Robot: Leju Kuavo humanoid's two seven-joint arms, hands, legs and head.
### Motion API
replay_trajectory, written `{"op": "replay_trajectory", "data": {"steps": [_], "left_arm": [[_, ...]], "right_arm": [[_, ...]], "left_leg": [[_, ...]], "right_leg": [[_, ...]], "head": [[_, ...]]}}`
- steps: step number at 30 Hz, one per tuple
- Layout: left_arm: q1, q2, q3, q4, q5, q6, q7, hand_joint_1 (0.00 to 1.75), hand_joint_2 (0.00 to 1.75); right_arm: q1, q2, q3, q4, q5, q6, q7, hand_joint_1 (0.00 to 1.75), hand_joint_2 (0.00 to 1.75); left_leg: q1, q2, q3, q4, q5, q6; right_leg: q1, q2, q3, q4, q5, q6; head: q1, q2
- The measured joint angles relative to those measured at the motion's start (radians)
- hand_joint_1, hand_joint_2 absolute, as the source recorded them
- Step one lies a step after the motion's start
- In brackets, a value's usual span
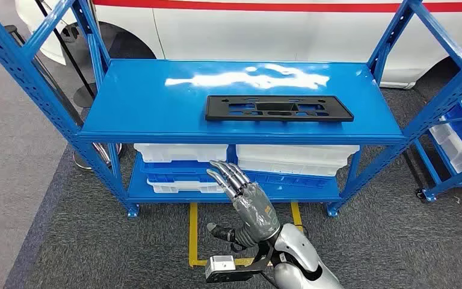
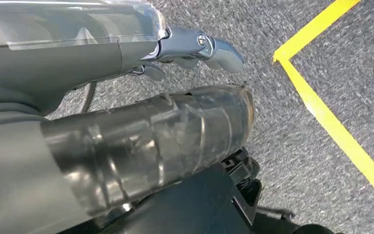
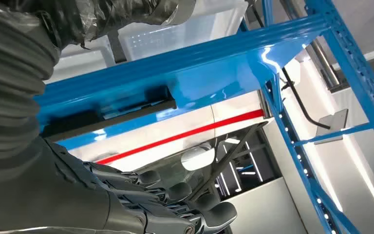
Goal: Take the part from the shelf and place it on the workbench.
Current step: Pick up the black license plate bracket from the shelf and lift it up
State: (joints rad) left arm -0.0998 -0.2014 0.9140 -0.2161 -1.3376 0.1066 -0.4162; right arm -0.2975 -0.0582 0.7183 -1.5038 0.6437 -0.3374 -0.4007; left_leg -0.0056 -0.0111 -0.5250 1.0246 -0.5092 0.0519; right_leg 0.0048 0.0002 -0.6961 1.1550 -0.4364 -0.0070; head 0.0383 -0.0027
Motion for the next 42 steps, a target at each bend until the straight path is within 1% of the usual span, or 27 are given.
{"op": "replay_trajectory", "data": {"steps": [1,2,3,4,6,8,10,12,13,14,16,17,18,19,21,23,25,27,28,29,30,32,34,37,39,40,42], "left_arm": [[0.000,-0.001,-0.001,0.001,0.000,-0.001,0.000,0.00,0.00],[0.000,-0.001,-0.001,0.001,-0.001,-0.002,0.000,0.00,0.00],[-0.001,-0.001,-0.002,0.002,-0.001,-0.003,0.000,0.00,0.00],[-0.002,-0.002,-0.002,0.003,-0.002,-0.004,0.000,0.00,0.00],[-0.003,-0.002,-0.004,0.003,-0.003,-0.005,0.000,0.00,0.00],[-0.004,-0.002,-0.007,0.003,-0.004,-0.005,0.000,0.00,0.00],[-0.006,-0.001,-0.008,0.003,-0.004,-0.005,0.000,0.00,0.00],[-0.004,-0.001,-0.009,0.003,-0.004,-0.004,0.000,0.00,0.00],[-0.001,0.000,-0.009,0.003,-0.004,-0.004,0.000,0.00,0.00],[0.001,0.001,-0.009,0.003,-0.004,-0.003,0.000,0.00,0.00],[0.004,0.002,-0.009,0.004,-0.004,-0.003,0.000,0.00,0.00],[0.004,0.002,-0.009,0.005,-0.004,-0.003,0.000,0.00,0.00],[0.004,0.002,-0.010,0.006,-0.005,-0.003,-0.001,0.00,0.00],[0.003,0.002,-0.010,0.006,-0.005,-0.003,-0.002,0.00,0.00],[0.004,0.003,-0.011,0.007,-0.005,-0.003,-0.003,0.00,0.00],[0.005,0.004,-0.011,0.007,-0.005,-0.002,-0.004,0.00,0.00],[0.001,0.004,-0.012,0.007,-0.005,0.000,-0.004,0.00,0.00],[-0.002,0.004,-0.012,0.007,-0.004,0.003,-0.004,0.00,0.00],[-0.001,0.004,-0.012,0.007,-0.004,0.005,-0.004,0.00,0.00],[-0.001,0.004,-0.012,0.007,-0.004,0.006,-0.004,0.00,0.00],[-0.001,0.004,-0.012,0.007,-0.004,0.007,-0.004,0.00,0.00],[0.000,0.003,-0.012,0.007,-0.004,0.007,-0.004,0.00,0.00],[-0.002,0.001,-0.013,0.008,-0.004,0.006,-0.004,0.00,0.00],[-0.004,0.000,-0.013,0.008,-0.004,0.005,-0.003,0.00,0.00],[-0.005,0.000,-0.014,0.008,-0.004,0.005,-0.003,0.00,0.00],[-0.006,0.000,-0.014,0.008,-0.004,0.005,-0.003,0.00,0.00],[-0.006,0.000,-0.014,0.008,-0.004,0.005,-0.003,0.00,0.00]], "right_arm": [[0.000,0.000,0.000,0.000,0.001,-0.001,0.000,0.00,1.75],[0.000,-0.001,0.000,0.000,0.002,-0.002,0.001,0.00,1.75],[0.000,-0.001,0.000,0.000,0.003,-0.005,0.001,0.00,1.75],[0.001,-0.001,0.000,0.000,0.004,-0.007,0.002,0.00,1.75],[0.004,-0.002,-0.001,-0.001,0.009,-0.012,0.003,0.00,1.75],[0.005,-0.003,-0.001,-0.001,0.018,-0.017,0.003,0.00,1.75],[0.007,-0.003,-0.001,-0.001,0.028,-0.023,0.005,0.00,1.75],[0.011,-0.004,-0.001,-0.001,0.037,-0.029,0.010,0.00,1.75],[0.014,-0.005,-0.001,-0.001,0.042,-0.032,0.012,0.00,1.75],[0.017,-0.006,-0.002,-0.001,0.046,-0.034,0.013,0.00,1.75],[0.019,-0.009,-0.003,-0.001,0.056,-0.040,0.015,0.00,1.75],[0.020,-0.010,-0.003,-0.001,0.059,-0.043,0.016,0.00,1.75],[0.020,-0.011,-0.005,-0.001,0.063,-0.046,0.018,0.00,1.75],[0.020,-0.012,-0.006,-0.001,0.065,-0.048,0.020,0.00,1.75],[0.020,-0.013,-0.009,-0.003,0.070,-0.050,0.022,0.00,1.75],[0.019,-0.016,-0.012,-0.008,0.073,-0.050,0.023,0.00,1.75],[0.019,-0.018,-0.016,-0.011,0.075,-0.051,0.023,0.00,1.75],[0.022,-0.022,-0.018,-0.011,0.075,-0.051,0.024,0.00,1.75],[0.024,-0.025,-0.018,-0.011,0.075,-0.051,0.024,0.00,1.75],[0.025,-0.027,-0.019,-0.011,0.076,-0.051,0.024,0.00,1.75],[0.026,-0.029,-0.019,-0.012,0.076,-0.051,0.024,0.00,1.75],[0.027,-0.032,-0.021,-0.012,0.077,-0.051,0.024,0.00,1.75],[0.027,-0.034,-0.023,-0.013,0.078,-0.051,0.026,0.00,1.75],[0.029,-0.038,-0.024,-0.017,0.081,-0.052,0.030,0.00,1.75],[0.029,-0.039,-0.024,-0.019,0.083,-0.052,0.031,0.00,1.75],[0.029,-0.039,-0.024,-0.020,0.084,-0.052,0.032,0.00,1.75],[0.029,-0.040,-0.024,-0.020,0.086,-0.053,0.032,0.00,1.75]], "left_leg": [[0.000,0.000,0.004,-0.001,-0.003,-0.001],[0.000,0.000,0.006,-0.002,-0.006,-0.003],[0.001,0.000,0.010,-0.004,-0.011,-0.007],[0.001,0.000,0.014,-0.004,-0.013,-0.011],[0.000,0.002,0.021,0.001,-0.013,-0.022],[0.000,0.004,0.015,0.038,-0.018,-0.032],[0.004,0.004,-0.039,0.133,-0.050,-0.042],[0.011,0.004,-0.116,0.228,-0.088,-0.053],[0.014,0.004,-0.139,0.240,-0.088,-0.058],[0.018,0.005,-0.150,0.227,-0.072,-0.062],[0.026,0.006,-0.133,0.120,0.020,-0.068],[0.026,0.007,-0.123,0.071,0.050,-0.069],[0.025,0.008,-0.114,0.032,0.072,-0.065],[0.022,0.009,-0.111,0.016,0.077,-0.057],[0.017,0.008,-0.104,0.014,0.069,-0.034],[0.018,0.007,-0.088,0.009,0.065,-0.018],[0.018,0.007,-0.072,0.005,0.056,-0.008],[0.016,0.006,-0.058,0.005,0.042,-0.004],[0.015,0.005,-0.049,0.005,0.033,-0.004],[0.014,0.004,-0.037,0.005,0.024,-0.004],[0.014,0.003,-0.023,0.005,0.013,-0.005],[0.014,0.001,0.005,0.005,-0.007,-0.009],[0.013,-0.001,0.018,0.002,-0.022,-0.019],[0.012,0.000,0.030,0.001,-0.030,-0.035],[0.012,0.003,0.017,0.045,-0.047,-0.042],[0.013,0.004,-0.011,0.095,-0.065,-0.045],[0.014,0.004,-0.091,0.216,-0.106,-0.053]], "right_leg": [[0.005,0.000,0.011,-0.027,0.010,-0.006],[0.008,0.000,0.016,-0.046,0.007,-0.010],[0.015,0.000,0.031,-0.085,0.018,-0.018],[0.019,0.000,0.038,-0.103,0.014,-0.024],[0.017,0.003,0.059,-0.125,0.013,-0.033],[0.010,0.003,0.089,-0.143,0.008,-0.039],[0.007,0.002,0.111,-0.151,-0.003,-0.043],[0.006,0.002,0.126,-0.151,-0.018,-0.043],[0.005,0.003,0.136,-0.150,-0.027,-0.040],[0.003,0.004,0.147,-0.150,-0.036,-0.037],[-0.002,0.005,0.170,-0.146,-0.059,-0.027],[-0.004,0.005,0.179,-0.143,-0.069,-0.021],[-0.004,0.005,0.184,-0.141,-0.079,-0.014],[-0.004,0.004,0.186,-0.138,-0.087,-0.006],[-0.004,0.004,0.192,-0.133,-0.096,0.006],[-0.008,0.003,0.187,-0.104,-0.106,0.015],[-0.011,0.002,0.133,-0.009,-0.134,0.023],[-0.011,0.002,0.045,0.109,-0.174,0.027],[-0.011,0.002,0.012,0.139,-0.181,0.026],[-0.011,0.002,-0.007,0.138,-0.170,0.023],[-0.010,0.002,-0.008,0.103,-0.137,0.020],[-0.004,0.003,0.016,-0.016,-0.037,0.009],[0.007,0.004,0.034,-0.092,0.012,-0.002],[0.007,0.006,0.052,-0.115,0.014,-0.014],[0.002,0.007,0.076,-0.130,0.009,-0.023],[0.001,0.006,0.086,-0.135,0.006,-0.027],[0.001,0.005,0.097,-0.136,-0.005,-0.033]], "head": [[0.000,0.000],[0.000,0.000],[0.000,0.000],[0.001,0.000],[0.001,0.000],[0.001,0.000],[0.001,0.000],[0.001,0.000],[0.001,0.000],[0.001,0.000],[0.001,0.000],[0.001,0.000],[0.001,0.000],[0.001,0.000],[0.000,0.000],[0.001,0.000],[0.002,0.000],[0.001,0.000],[0.002,0.000],[0.002,0.000],[0.002,0.000],[0.001,0.000],[0.003,0.000],[0.003,0.000],[0.002,0.000],[0.002,0.000],[0.001,0.000]]}}
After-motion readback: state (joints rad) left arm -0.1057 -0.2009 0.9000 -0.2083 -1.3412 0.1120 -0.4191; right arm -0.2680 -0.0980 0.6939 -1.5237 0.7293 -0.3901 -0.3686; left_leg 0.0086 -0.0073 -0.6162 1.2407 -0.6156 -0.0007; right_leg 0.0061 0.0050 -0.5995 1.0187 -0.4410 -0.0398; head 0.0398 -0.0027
